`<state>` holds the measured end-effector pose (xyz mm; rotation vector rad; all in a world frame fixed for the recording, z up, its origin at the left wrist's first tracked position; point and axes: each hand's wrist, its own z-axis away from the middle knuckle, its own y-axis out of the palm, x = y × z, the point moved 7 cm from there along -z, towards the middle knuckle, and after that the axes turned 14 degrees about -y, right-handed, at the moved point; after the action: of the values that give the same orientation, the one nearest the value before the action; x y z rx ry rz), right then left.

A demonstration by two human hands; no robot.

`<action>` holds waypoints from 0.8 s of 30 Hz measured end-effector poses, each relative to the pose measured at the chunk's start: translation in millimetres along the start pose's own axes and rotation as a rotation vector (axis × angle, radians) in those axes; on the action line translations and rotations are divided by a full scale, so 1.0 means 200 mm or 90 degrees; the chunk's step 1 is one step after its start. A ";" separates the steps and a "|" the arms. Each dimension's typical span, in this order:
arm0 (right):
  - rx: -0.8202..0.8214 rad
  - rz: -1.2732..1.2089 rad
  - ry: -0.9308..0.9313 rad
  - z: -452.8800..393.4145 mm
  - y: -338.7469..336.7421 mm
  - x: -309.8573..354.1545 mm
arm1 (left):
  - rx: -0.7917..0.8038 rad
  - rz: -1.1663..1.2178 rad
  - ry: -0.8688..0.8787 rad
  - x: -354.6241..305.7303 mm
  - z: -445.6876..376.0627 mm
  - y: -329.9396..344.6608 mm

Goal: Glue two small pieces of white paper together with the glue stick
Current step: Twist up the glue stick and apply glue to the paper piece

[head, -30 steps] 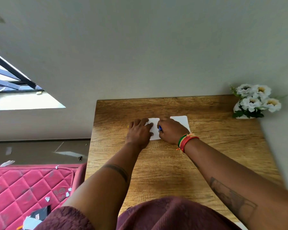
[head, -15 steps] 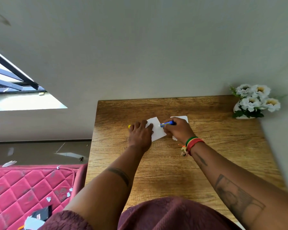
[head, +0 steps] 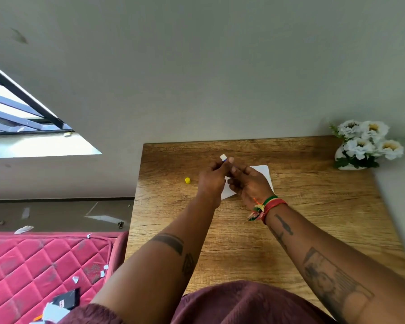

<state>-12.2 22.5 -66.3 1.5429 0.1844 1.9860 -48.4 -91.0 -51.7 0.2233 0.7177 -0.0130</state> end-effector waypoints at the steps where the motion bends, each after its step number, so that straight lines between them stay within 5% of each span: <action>1: -0.016 -0.014 -0.006 0.00 0.00 0.00 | -0.011 0.002 -0.003 -0.01 0.00 0.00; 7: -0.052 -0.133 -0.007 -0.01 0.03 -0.01 | -0.030 0.036 -0.028 -0.03 -0.03 0.01; 18: -0.094 0.170 0.010 -0.03 -0.03 -0.01 | -0.002 0.031 -0.048 -0.04 -0.02 0.03; 24: -0.049 -0.028 0.001 -0.03 0.01 -0.01 | -0.070 0.028 -0.029 -0.05 -0.02 -0.02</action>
<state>-18.8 21.4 -70.2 1.4768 0.1393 1.9374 -59.2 -94.9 -49.1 0.1338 0.6653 0.0630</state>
